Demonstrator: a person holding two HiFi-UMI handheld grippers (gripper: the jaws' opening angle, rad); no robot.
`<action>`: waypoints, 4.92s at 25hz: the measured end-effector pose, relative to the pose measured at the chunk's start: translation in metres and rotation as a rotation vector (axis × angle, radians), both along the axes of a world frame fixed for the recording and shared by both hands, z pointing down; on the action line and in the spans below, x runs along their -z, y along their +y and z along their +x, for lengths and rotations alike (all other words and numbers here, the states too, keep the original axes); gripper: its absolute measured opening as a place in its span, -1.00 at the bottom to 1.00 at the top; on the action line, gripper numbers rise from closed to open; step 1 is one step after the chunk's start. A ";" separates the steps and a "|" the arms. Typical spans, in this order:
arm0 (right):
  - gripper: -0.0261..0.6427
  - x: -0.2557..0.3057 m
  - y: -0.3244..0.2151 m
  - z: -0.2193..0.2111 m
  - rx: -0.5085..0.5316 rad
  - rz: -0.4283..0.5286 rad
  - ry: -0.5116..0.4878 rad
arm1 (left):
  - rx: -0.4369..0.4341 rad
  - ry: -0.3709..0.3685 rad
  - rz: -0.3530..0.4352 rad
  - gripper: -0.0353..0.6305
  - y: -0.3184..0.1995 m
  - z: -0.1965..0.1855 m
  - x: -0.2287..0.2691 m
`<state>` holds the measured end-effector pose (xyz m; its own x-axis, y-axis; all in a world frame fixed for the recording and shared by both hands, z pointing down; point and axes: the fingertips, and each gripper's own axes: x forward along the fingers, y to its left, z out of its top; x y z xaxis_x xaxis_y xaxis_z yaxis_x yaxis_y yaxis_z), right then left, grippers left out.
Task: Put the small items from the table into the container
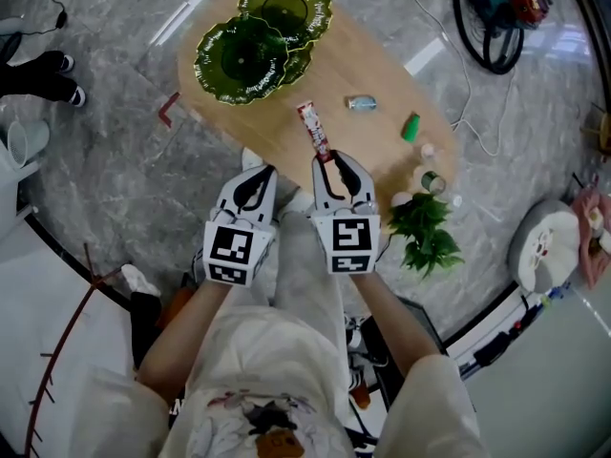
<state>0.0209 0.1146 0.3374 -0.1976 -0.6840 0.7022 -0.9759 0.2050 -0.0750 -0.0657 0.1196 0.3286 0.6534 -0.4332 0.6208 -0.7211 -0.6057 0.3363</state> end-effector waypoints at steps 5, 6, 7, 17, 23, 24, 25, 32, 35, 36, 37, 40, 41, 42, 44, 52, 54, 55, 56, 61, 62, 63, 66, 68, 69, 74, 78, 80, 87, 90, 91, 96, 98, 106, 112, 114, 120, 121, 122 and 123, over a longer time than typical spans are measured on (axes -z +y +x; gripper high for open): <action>-0.60 0.006 -0.010 -0.012 0.010 0.013 -0.007 | 0.012 0.002 0.010 -0.87 -0.006 -0.008 0.004; -0.60 0.008 -0.013 -0.014 0.013 0.016 -0.007 | 0.016 0.002 0.011 -0.87 -0.009 -0.010 0.004; -0.60 0.009 -0.015 -0.017 0.016 0.018 -0.009 | 0.020 0.003 0.013 -0.87 -0.011 -0.011 0.005; -0.60 0.018 -0.045 -0.042 0.038 0.045 -0.023 | 0.038 0.005 0.020 -0.87 -0.031 -0.025 0.009; -0.60 0.017 -0.062 -0.054 0.048 0.047 -0.030 | 0.055 0.005 0.014 -0.87 -0.043 -0.036 0.007; -0.60 0.017 -0.065 -0.056 0.050 0.046 -0.030 | 0.058 0.004 0.013 -0.87 -0.045 -0.038 0.007; -0.60 0.016 -0.067 -0.057 0.053 0.045 -0.029 | 0.061 0.003 0.012 -0.87 -0.047 -0.040 0.006; -0.60 0.014 -0.082 -0.069 0.067 0.046 -0.032 | 0.079 0.003 0.008 -0.87 -0.062 -0.050 0.004; -0.60 0.013 -0.089 -0.075 0.073 0.043 -0.038 | 0.086 0.003 0.005 -0.87 -0.066 -0.054 0.002; -0.60 0.012 -0.091 -0.077 0.075 0.043 -0.039 | 0.088 0.002 0.004 -0.87 -0.068 -0.055 0.002; -0.60 0.012 -0.093 -0.078 0.077 0.043 -0.039 | 0.091 0.000 0.003 -0.87 -0.069 -0.057 0.001; -0.60 0.011 -0.100 -0.084 0.083 0.042 -0.042 | 0.097 -0.001 0.000 -0.87 -0.074 -0.061 0.000; -0.60 0.011 -0.103 -0.085 0.085 0.043 -0.043 | 0.099 -0.002 0.000 -0.87 -0.076 -0.062 0.000; -0.60 0.010 -0.106 -0.087 0.087 0.043 -0.044 | 0.101 -0.003 -0.001 -0.87 -0.078 -0.064 -0.001; -0.60 0.008 -0.111 -0.091 0.092 0.042 -0.045 | 0.109 -0.003 -0.005 -0.87 -0.081 -0.067 -0.003; -0.60 -0.002 -0.128 -0.097 0.104 0.038 -0.039 | 0.132 -0.005 -0.015 -0.87 -0.092 -0.076 -0.010; -0.60 -0.005 -0.133 -0.098 0.104 0.035 -0.037 | 0.137 -0.006 -0.018 -0.87 -0.095 -0.079 -0.012; -0.60 -0.007 -0.136 -0.099 0.104 0.034 -0.037 | 0.140 -0.006 -0.020 -0.87 -0.097 -0.080 -0.014; -0.60 -0.009 -0.138 -0.101 0.106 0.032 -0.037 | 0.143 -0.007 -0.022 -0.87 -0.098 -0.082 -0.015; -0.60 -0.017 -0.147 -0.107 0.123 0.025 -0.035 | 0.155 -0.010 -0.033 -0.87 -0.102 -0.088 -0.022; -0.60 -0.019 -0.148 -0.109 0.126 0.022 -0.034 | 0.158 -0.010 -0.035 -0.87 -0.103 -0.089 -0.024; -0.60 -0.021 -0.150 -0.110 0.128 0.020 -0.033 | 0.162 -0.011 -0.037 -0.87 -0.104 -0.090 -0.025; -0.60 -0.027 -0.153 -0.112 0.135 0.011 -0.026 | 0.172 -0.011 -0.043 -0.87 -0.108 -0.094 -0.029; -0.60 -0.031 -0.155 -0.113 0.139 0.005 -0.021 | 0.176 -0.010 -0.046 -0.87 -0.110 -0.096 -0.031; -0.60 -0.033 -0.156 -0.114 0.141 0.003 -0.019 | 0.178 -0.010 -0.048 -0.87 -0.111 -0.098 -0.033; -0.60 -0.038 -0.160 -0.118 0.156 -0.012 -0.011 | 0.191 -0.013 -0.056 -0.87 -0.113 -0.103 -0.036; -0.60 -0.045 -0.161 -0.120 0.169 -0.029 0.002 | 0.202 -0.008 -0.064 -0.87 -0.115 -0.104 -0.040; -0.60 -0.047 -0.162 -0.121 0.171 -0.033 0.002 | 0.207 -0.005 -0.067 -0.87 -0.115 -0.104 -0.042; -0.60 -0.051 -0.164 -0.123 0.175 -0.042 0.003 | 0.214 -0.002 -0.075 -0.87 -0.110 -0.104 -0.045; -0.60 -0.050 -0.163 -0.121 0.163 -0.043 0.001 | 0.218 -0.001 -0.077 -0.87 -0.110 -0.104 -0.045; -0.60 -0.050 -0.163 -0.121 0.162 -0.044 0.001 | 0.219 0.000 -0.076 -0.87 -0.110 -0.104 -0.044; -0.60 -0.050 -0.163 -0.118 0.154 -0.038 0.006 | 0.220 0.004 -0.069 -0.87 -0.111 -0.101 -0.041; -0.60 -0.049 -0.162 -0.116 0.148 -0.031 0.008 | 0.219 0.005 -0.068 -0.87 -0.108 -0.099 -0.041; -0.59 -0.041 -0.158 -0.111 0.143 -0.007 -0.004 | 0.215 0.005 -0.059 -0.87 -0.105 -0.094 -0.035; -0.59 -0.034 -0.162 -0.112 0.146 0.007 -0.017 | 0.215 0.004 -0.051 -0.87 -0.110 -0.092 -0.030; -0.59 -0.032 -0.164 -0.112 0.144 0.013 -0.017 | 0.215 0.005 -0.047 -0.87 -0.111 -0.092 -0.029; -0.59 -0.026 -0.155 -0.107 0.137 0.027 -0.010 | 0.215 0.006 -0.035 -0.87 -0.103 -0.088 -0.024; -0.59 -0.025 -0.152 -0.106 0.136 0.029 -0.010 | 0.215 0.006 -0.032 -0.87 -0.101 -0.087 -0.023; -0.59 -0.023 -0.150 -0.104 0.135 0.032 -0.009 | 0.216 0.007 -0.029 -0.87 -0.100 -0.086 -0.022; -0.59 -0.021 -0.148 -0.103 0.135 0.034 -0.008 | 0.216 0.008 -0.026 -0.87 -0.099 -0.086 -0.020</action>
